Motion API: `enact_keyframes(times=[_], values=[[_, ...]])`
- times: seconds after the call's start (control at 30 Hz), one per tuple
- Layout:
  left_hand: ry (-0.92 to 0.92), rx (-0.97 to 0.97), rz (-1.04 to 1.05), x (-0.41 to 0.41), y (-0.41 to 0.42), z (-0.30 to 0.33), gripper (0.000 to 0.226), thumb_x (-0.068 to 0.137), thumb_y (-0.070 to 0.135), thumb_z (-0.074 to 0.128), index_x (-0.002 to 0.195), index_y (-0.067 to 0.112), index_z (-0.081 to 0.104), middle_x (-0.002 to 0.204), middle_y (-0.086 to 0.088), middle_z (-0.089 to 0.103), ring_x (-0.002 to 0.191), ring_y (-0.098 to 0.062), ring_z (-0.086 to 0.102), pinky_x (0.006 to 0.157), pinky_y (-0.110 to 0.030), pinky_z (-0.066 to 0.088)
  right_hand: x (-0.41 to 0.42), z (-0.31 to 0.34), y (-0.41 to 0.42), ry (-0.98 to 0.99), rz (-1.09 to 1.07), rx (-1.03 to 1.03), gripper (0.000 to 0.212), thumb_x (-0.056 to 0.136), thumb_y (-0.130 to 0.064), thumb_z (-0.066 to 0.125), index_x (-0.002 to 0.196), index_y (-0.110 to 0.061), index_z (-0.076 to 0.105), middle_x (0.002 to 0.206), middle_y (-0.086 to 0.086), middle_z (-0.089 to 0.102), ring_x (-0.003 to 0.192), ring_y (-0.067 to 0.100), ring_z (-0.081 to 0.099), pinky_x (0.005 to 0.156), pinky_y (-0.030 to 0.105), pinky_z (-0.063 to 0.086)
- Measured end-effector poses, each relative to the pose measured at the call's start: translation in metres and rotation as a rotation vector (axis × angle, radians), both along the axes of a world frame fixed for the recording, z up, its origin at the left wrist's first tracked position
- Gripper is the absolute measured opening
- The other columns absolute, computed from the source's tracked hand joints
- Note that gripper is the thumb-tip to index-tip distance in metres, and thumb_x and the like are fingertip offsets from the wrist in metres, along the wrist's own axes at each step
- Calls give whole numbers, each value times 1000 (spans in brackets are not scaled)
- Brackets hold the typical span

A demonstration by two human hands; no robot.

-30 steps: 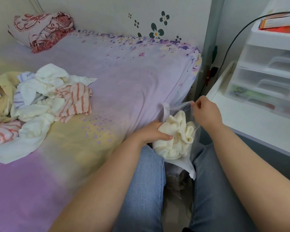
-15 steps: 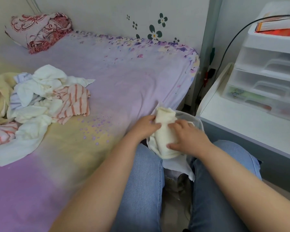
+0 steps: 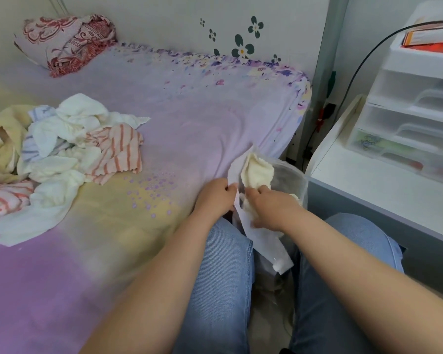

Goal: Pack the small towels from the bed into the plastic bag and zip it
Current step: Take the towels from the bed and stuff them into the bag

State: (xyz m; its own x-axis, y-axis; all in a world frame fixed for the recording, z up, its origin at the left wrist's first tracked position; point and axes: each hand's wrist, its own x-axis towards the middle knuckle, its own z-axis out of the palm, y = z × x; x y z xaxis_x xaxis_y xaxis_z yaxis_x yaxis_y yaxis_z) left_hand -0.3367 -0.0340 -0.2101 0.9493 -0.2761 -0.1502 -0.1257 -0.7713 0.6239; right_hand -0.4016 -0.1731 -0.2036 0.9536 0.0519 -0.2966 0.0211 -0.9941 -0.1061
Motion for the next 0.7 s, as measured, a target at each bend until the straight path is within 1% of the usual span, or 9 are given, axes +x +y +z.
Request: enact_keyframes(times=[0.17, 0.27, 0.33, 0.37, 0.43, 0.5, 0.57, 0.63, 0.7], values=[[-235, -41, 139, -7, 2, 8, 42, 96, 30, 42, 57, 15, 35, 68, -14, 55, 71, -33, 54, 60, -34, 35, 6, 8, -3, 178, 11, -114, 46, 94, -33, 48, 139, -30, 44, 137, 4, 51, 123, 29, 50, 94, 41, 41], [-245, 28, 166, -9, 6, 11, 36, 96, 34, 39, 66, 15, 40, 79, -14, 62, 81, -37, 57, 63, -33, 36, 3, 22, -14, -397, -158, -60, 35, 92, -35, 50, 125, -25, 60, 132, 6, 56, 119, 30, 50, 95, 41, 38], [-218, 125, 164, -13, 7, 12, 31, 95, 41, 36, 76, 18, 46, 90, -14, 66, 87, -37, 59, 68, -34, 41, -4, 24, -29, -728, -352, -61, 45, 83, -30, 63, 127, -18, 57, 144, 13, 42, 128, 39, 40, 100, 50, 33], [-202, 161, 160, -16, 7, 14, 31, 94, 44, 36, 81, 19, 49, 92, -12, 67, 89, -36, 60, 71, -34, 44, -9, 26, -40, -674, -463, -55, 59, 82, -32, 65, 136, -17, 47, 152, 15, 29, 132, 42, 34, 100, 53, 33], [-198, 203, 146, -24, 6, 16, 32, 93, 47, 37, 93, 20, 55, 97, -8, 68, 93, -34, 62, 77, -35, 49, -18, 26, -58, -281, -675, 22, 77, 88, -40, 59, 150, -17, 18, 157, 14, 14, 129, 42, 38, 88, 48, 42], [-237, 221, 103, -30, 7, 15, 30, 94, 40, 40, 111, 22, 58, 105, -8, 68, 99, -33, 62, 81, -34, 49, -23, 21, -65, -41, -759, 61, 59, 95, -33, 50, 144, -11, 27, 140, 17, 42, 105, 36, 55, 72, 38, 43], [-265, 46, 78, -34, 8, 16, 31, 92, 28, 44, 120, 27, 58, 94, -7, 71, 90, -29, 66, 81, -35, 53, -22, 15, -60, -121, -622, 210, 27, 97, -18, 42, 120, -8, 53, 111, 12, 63, 87, 29, 56, 70, 34, 45], [-211, -386, 124, -33, 8, 16, 34, 90, 14, 46, 116, 31, 61, 62, -2, 65, 60, -16, 64, 67, -32, 54, -21, 8, -48, -274, -548, 543, 27, 100, -20, 41, 115, -14, 63, 102, 1, 65, 90, 24, 60, 75, 30, 45], [-144, -708, 187, -28, 9, 17, 37, 91, 1, 46, 116, 27, 58, 49, 3, 54, 45, -7, 50, 55, -23, 46, -19, 14, -45, -439, -666, 911, 30, 101, -24, 44, 123, -16, 62, 101, -1, 64, 92, 20, 61, 76, 26, 44]])
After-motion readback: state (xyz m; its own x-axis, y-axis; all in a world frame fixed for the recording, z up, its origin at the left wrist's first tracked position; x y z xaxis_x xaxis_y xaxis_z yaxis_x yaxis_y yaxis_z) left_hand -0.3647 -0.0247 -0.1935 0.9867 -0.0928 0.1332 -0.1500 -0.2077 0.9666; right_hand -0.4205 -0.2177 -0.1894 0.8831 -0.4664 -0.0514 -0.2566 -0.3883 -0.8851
